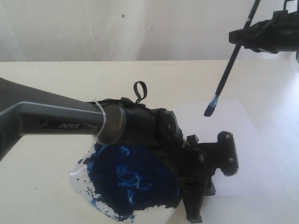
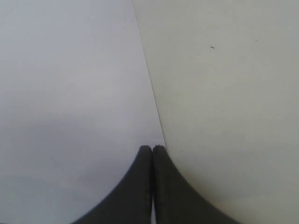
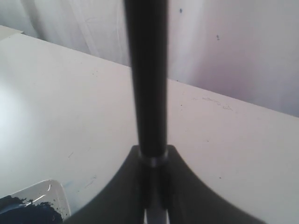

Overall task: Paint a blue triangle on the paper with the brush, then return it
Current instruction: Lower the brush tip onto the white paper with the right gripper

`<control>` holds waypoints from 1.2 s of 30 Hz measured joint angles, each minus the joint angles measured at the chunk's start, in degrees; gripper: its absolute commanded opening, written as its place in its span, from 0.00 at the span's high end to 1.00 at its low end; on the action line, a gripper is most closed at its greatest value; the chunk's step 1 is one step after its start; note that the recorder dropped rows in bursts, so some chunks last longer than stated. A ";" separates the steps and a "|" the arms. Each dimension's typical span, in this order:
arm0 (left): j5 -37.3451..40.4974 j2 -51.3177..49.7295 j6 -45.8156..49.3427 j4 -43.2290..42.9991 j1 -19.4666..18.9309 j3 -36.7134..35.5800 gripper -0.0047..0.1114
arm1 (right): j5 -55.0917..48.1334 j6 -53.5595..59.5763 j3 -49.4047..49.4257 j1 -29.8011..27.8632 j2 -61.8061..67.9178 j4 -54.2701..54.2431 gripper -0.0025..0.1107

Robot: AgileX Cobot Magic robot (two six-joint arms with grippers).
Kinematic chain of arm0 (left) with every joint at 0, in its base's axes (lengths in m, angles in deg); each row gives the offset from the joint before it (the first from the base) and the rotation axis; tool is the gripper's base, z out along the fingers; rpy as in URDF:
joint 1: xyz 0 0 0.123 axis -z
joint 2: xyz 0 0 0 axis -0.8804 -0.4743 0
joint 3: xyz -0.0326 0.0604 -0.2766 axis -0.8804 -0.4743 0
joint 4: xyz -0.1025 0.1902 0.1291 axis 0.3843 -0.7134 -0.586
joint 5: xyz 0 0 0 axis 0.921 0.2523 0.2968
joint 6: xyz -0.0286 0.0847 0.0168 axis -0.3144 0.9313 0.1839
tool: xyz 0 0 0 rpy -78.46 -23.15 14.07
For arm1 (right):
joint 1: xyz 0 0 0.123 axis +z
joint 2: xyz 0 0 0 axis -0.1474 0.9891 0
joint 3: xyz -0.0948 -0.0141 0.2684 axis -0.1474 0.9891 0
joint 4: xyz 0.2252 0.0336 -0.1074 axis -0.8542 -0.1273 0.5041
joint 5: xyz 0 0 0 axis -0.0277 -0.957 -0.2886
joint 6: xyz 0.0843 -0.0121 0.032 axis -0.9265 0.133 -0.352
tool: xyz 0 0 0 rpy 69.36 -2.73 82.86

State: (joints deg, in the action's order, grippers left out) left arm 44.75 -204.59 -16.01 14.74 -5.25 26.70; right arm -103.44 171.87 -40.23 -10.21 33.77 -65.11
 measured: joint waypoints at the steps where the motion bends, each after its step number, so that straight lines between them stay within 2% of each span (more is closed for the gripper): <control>1: 0.00 0.00 0.00 0.00 0.00 0.00 0.96 | 0.00 0.00 0.00 0.00 0.27 0.00 0.98; 36: 0.60 0.00 0.00 0.00 0.00 0.00 0.96 | -1.55 1.48 0.00 0.00 4.59 -0.12 0.98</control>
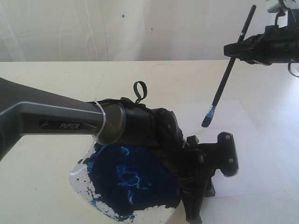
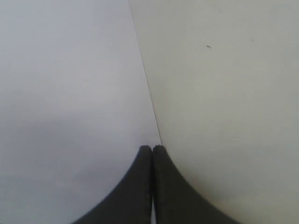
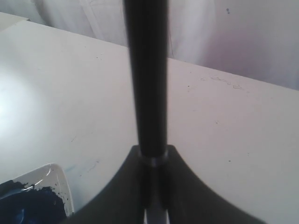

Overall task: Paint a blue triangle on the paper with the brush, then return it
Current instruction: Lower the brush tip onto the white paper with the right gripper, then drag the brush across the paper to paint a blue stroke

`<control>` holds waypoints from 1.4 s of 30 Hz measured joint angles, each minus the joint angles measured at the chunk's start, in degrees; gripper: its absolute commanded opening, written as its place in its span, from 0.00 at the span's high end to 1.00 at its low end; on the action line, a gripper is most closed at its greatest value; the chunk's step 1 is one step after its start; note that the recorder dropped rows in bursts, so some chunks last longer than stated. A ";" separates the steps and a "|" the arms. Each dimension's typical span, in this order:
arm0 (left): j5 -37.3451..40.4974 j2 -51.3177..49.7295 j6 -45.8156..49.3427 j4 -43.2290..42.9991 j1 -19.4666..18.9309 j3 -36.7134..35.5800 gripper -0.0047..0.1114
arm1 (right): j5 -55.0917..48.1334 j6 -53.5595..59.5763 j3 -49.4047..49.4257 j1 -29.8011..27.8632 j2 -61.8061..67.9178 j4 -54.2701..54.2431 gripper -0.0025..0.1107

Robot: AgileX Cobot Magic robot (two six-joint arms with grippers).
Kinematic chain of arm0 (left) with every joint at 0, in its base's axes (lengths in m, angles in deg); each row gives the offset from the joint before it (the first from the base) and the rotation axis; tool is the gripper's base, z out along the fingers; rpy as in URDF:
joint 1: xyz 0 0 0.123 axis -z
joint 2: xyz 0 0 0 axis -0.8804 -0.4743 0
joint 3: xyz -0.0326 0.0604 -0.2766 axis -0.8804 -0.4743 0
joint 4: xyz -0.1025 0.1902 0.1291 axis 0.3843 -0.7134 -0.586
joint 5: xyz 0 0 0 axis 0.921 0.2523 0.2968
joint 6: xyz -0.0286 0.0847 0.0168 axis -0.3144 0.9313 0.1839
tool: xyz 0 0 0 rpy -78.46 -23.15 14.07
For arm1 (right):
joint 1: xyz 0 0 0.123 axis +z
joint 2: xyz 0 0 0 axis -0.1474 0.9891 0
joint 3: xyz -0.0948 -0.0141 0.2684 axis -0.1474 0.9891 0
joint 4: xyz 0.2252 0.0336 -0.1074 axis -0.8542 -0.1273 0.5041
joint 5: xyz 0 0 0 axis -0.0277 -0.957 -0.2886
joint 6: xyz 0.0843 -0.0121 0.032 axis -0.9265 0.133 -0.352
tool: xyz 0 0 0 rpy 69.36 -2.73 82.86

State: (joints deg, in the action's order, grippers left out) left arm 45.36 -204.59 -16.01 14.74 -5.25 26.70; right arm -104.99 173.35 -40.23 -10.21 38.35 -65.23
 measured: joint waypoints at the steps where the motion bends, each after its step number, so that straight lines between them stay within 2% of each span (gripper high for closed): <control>1: 0.28 0.00 0.00 0.00 0.00 0.00 0.96 | 0.00 0.00 0.00 0.00 0.00 0.00 0.98; 27: 0.89 0.00 0.00 0.00 0.00 0.00 0.96 | 7.46 0.10 0.00 0.00 0.00 5.36 0.98; 42: 0.89 0.00 -0.14 0.00 0.00 0.00 0.96 | 7.70 0.10 0.00 -4.94 0.00 5.46 0.98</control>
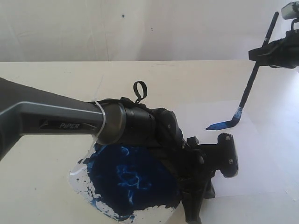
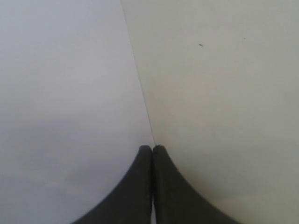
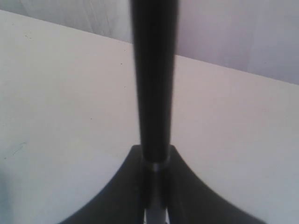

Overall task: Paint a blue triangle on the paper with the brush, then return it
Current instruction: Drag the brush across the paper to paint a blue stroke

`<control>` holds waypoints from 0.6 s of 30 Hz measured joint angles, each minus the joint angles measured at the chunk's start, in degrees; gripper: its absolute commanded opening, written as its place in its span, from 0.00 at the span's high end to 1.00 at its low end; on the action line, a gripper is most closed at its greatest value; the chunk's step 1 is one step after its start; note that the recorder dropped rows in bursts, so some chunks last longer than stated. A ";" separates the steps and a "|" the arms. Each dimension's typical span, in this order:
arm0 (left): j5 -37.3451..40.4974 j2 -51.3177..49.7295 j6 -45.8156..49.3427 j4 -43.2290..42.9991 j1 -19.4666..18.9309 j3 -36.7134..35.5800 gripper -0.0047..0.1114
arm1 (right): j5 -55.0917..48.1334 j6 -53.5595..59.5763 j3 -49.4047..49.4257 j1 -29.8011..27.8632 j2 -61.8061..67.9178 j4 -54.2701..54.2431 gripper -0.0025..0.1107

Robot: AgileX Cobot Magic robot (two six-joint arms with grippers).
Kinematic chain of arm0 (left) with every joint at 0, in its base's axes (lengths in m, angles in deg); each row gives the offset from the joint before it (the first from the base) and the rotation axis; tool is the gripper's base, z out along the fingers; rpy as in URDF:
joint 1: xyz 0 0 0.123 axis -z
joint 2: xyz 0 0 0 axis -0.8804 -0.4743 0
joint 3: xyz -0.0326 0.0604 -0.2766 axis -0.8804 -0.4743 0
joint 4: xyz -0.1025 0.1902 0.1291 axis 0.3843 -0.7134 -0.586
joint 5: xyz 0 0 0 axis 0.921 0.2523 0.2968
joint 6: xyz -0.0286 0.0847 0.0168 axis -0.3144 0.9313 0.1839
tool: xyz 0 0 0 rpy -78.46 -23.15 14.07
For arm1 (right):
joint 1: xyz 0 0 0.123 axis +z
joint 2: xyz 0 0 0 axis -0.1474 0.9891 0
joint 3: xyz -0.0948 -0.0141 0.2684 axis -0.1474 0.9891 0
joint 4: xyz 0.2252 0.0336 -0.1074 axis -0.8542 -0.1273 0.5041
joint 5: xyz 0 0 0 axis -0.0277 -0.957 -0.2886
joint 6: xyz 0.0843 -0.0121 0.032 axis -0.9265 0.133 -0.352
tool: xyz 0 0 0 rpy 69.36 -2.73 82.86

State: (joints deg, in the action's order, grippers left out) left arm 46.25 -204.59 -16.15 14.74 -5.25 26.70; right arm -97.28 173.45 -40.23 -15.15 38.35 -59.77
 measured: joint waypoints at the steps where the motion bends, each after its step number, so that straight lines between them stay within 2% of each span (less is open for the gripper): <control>1: 0.00 0.00 0.00 0.00 0.00 0.00 0.96 | 0.00 0.00 0.00 -0.24 0.00 0.00 0.98; 18: 0.13 0.00 0.00 0.00 0.00 0.00 0.96 | -1.15 -2.64 0.00 -0.76 -5.10 0.58 0.98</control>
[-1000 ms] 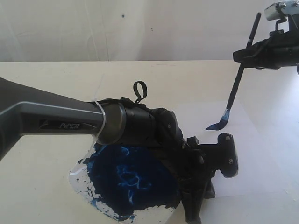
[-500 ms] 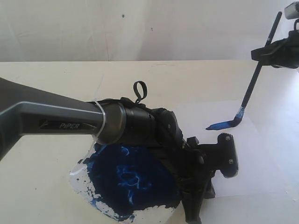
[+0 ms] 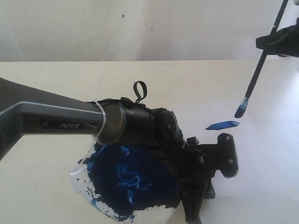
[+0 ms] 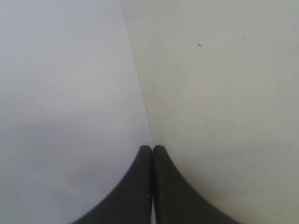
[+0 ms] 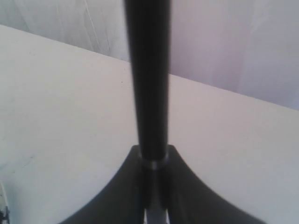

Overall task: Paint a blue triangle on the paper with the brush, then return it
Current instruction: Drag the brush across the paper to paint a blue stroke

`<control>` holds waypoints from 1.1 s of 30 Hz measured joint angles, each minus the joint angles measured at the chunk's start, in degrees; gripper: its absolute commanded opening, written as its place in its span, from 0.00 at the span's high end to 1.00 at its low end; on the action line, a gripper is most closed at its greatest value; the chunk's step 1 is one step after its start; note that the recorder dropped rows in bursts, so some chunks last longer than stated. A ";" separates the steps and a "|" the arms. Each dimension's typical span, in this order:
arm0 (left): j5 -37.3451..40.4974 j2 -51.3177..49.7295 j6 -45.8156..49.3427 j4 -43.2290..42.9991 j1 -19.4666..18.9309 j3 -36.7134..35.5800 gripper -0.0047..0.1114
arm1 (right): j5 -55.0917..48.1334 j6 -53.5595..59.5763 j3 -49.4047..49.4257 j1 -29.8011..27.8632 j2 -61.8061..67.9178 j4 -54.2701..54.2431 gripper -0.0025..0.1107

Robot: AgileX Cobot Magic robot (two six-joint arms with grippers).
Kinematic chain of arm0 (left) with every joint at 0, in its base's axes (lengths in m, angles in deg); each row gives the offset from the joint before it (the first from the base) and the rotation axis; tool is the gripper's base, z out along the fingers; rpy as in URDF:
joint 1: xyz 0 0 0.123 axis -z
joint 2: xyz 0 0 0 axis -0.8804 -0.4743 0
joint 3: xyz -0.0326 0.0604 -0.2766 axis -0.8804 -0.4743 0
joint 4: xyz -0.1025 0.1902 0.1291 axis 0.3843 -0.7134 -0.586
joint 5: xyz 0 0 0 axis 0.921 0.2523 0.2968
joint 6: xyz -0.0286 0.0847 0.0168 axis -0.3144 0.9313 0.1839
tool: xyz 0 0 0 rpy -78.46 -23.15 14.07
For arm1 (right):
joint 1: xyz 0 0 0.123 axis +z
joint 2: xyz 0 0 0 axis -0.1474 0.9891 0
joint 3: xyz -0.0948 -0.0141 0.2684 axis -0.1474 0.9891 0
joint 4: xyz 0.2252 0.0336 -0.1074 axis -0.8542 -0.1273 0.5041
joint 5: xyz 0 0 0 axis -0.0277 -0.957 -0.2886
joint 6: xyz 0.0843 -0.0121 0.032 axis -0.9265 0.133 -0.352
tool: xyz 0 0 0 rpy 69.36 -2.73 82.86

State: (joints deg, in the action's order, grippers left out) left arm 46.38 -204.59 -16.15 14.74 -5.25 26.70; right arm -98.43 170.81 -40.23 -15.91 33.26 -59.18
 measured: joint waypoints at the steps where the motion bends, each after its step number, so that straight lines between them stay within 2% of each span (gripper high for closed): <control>1: 0.00 0.00 0.00 0.00 0.00 0.00 0.96 | -0.62 -0.77 0.00 -0.09 -0.49 0.00 0.98; 7: 0.00 0.00 0.00 0.00 0.00 0.00 0.96 | -3.42 -6.42 0.72 0.47 -4.39 -1.14 0.98; 13: 0.00 0.00 0.00 0.00 0.00 0.00 0.96 | 10.14 -4.20 11.13 4.97 -12.19 -11.01 0.98; 16: 0.11 0.00 0.00 0.00 0.00 0.00 0.96 | 12.55 0.49 15.70 6.88 -15.22 -17.57 0.98; 19: 0.11 0.00 0.00 0.00 0.00 0.00 0.96 | 14.78 2.88 17.79 8.86 -15.98 -19.58 0.98; 25: 0.11 0.00 0.00 0.00 0.00 0.00 0.96 | 18.54 3.38 18.50 10.79 -14.34 -20.34 0.98; 33: 0.11 0.00 0.00 0.00 0.00 0.00 0.96 | 17.32 3.28 16.76 10.79 -10.35 -20.95 0.98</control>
State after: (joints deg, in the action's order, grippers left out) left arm 46.49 -204.59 -16.15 14.74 -5.25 26.70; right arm -81.11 174.09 -23.47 -5.11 22.91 -80.14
